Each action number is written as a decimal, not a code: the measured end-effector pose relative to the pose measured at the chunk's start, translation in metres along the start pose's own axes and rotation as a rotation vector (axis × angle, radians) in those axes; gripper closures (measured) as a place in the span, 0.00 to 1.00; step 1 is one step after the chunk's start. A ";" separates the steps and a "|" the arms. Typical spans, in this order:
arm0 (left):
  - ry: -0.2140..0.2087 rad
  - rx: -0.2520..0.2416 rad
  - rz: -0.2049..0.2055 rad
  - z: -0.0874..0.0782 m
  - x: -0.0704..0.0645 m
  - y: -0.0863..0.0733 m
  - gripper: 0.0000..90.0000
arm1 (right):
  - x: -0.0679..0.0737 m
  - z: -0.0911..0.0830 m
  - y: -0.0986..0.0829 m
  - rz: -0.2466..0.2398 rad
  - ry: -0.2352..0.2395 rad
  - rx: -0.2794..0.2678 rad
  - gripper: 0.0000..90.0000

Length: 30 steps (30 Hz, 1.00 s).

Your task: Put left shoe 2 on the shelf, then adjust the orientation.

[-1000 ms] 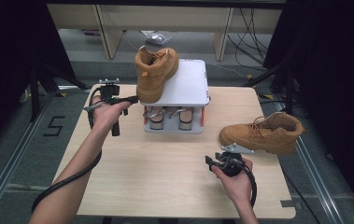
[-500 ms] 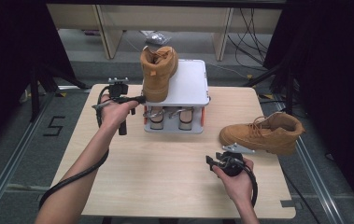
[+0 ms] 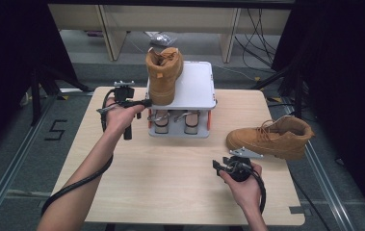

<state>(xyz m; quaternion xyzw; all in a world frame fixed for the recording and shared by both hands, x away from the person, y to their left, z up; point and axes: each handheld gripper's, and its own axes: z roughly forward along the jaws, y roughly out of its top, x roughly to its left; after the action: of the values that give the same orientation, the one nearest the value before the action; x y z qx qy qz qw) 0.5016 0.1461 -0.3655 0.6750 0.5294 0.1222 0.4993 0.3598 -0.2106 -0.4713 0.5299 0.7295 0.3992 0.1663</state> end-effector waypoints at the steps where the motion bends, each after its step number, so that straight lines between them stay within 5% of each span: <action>1: -0.006 -0.021 0.005 -0.002 0.000 -0.001 0.99 | 0.000 -0.002 0.000 -0.002 -0.004 0.006 0.59; 7: -0.014 -0.112 0.084 -0.031 0.002 -0.014 0.88 | -0.003 -0.008 0.004 0.007 -0.010 -0.009 0.59; 15: 0.006 -0.166 0.120 -0.056 0.022 -0.046 0.64 | -0.016 -0.013 0.005 0.022 -0.020 -0.018 0.58; 16: 0.017 -0.168 0.114 -0.058 0.026 -0.053 0.62 | -0.017 -0.014 0.005 0.027 -0.036 -0.015 0.58; 17: 0.024 -0.167 0.111 -0.059 0.028 -0.056 0.59 | -0.014 -0.019 0.006 0.091 -0.040 0.007 0.59; 18: 0.031 -0.167 0.106 -0.060 0.032 -0.062 0.58 | -0.021 -0.017 0.006 0.027 -0.036 -0.022 0.59; 21: 0.057 -0.163 0.089 -0.063 0.041 -0.077 0.54 | -0.021 -0.024 0.008 0.073 -0.062 0.009 0.59; 22: 0.061 -0.159 0.084 -0.064 0.044 -0.084 0.54 | -0.026 -0.025 0.009 0.027 -0.076 -0.002 0.59; 25: 0.076 -0.154 0.074 -0.069 0.049 -0.097 0.52 | -0.031 -0.033 0.013 0.039 -0.090 -0.004 0.60; 26: 0.071 -0.162 0.061 -0.070 0.051 -0.102 0.51 | -0.037 -0.035 0.015 -0.009 -0.092 -0.006 0.60; 27: 0.070 -0.164 0.052 -0.072 0.052 -0.106 0.51 | -0.035 -0.039 0.017 0.025 -0.102 0.013 0.61; 30: 0.088 -0.173 0.048 -0.076 0.056 -0.118 0.51 | -0.046 -0.047 0.026 -0.033 -0.113 0.005 0.62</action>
<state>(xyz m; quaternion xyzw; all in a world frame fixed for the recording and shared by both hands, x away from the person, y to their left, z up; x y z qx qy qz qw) 0.4018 0.2274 -0.4453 0.6357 0.5220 0.2090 0.5289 0.3629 -0.2685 -0.4308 0.5400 0.7284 0.3640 0.2127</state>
